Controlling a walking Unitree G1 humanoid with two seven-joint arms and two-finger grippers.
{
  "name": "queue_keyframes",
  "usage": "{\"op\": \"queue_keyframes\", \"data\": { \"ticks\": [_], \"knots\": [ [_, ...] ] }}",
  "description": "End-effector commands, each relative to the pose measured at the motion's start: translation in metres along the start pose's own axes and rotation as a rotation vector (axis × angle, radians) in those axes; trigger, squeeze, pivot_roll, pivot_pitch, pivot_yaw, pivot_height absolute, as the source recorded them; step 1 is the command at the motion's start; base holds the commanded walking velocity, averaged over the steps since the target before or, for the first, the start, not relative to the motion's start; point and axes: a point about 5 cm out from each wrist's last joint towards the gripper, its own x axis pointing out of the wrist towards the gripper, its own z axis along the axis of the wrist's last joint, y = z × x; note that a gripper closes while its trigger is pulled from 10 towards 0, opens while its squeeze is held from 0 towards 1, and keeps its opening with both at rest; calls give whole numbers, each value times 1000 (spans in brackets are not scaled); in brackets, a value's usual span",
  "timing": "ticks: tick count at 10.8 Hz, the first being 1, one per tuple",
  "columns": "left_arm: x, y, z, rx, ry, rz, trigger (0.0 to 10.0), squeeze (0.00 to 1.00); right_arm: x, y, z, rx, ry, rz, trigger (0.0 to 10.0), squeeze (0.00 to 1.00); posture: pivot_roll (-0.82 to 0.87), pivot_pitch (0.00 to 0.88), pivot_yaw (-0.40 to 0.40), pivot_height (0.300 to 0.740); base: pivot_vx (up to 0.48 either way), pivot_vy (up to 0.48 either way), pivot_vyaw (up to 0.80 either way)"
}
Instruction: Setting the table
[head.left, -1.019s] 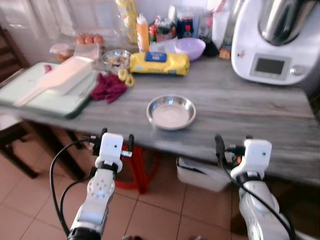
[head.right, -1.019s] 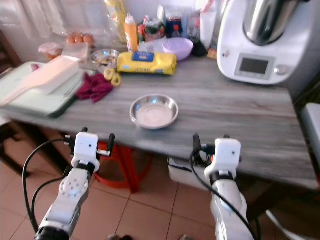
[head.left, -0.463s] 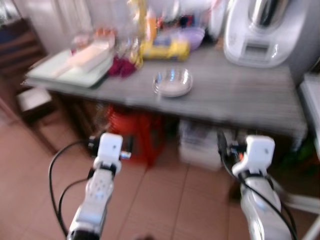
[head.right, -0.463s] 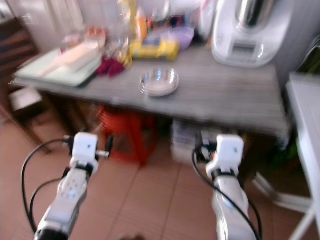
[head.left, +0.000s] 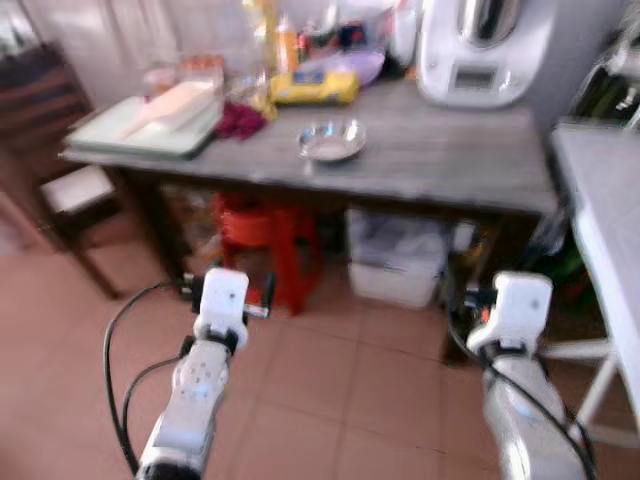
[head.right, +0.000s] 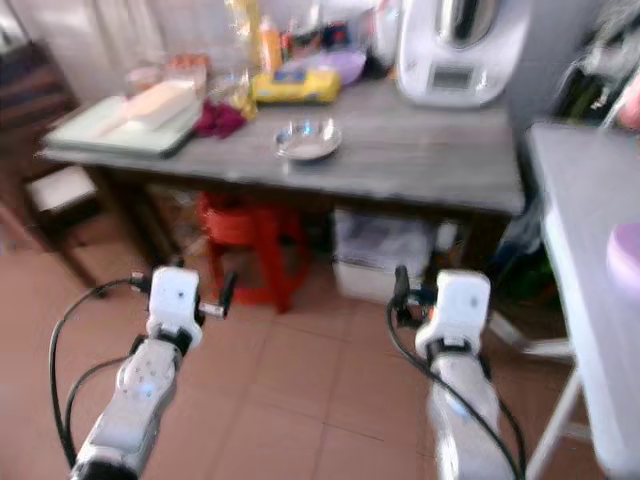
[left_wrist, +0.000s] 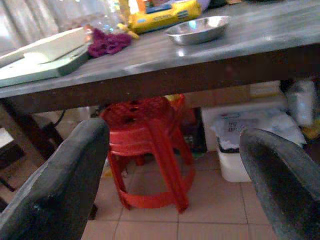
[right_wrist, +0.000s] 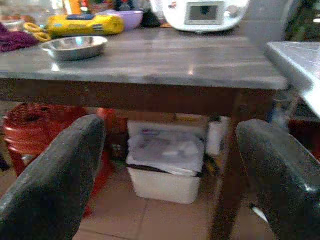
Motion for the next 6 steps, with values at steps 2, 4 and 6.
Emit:
{"op": "queue_keyframes", "data": {
  "ticks": [2,4,6],
  "knots": [
    [2,1,13,-29,-61,-20,10000,0,1,-4,13,-10,-58,-46,10000,0,-163,43,66,740,0,0,0],
    [1,7,25,-82,-117,5,10000,0,-6,-6,21,-7,-85,-60,10000,0,-166,46,67,740,0,0,0],
    [-2,9,21,-35,-111,6,10000,0,-12,-8,22,-1,-93,-76,10000,0,-174,49,75,740,0,0,0]
  ]
}}
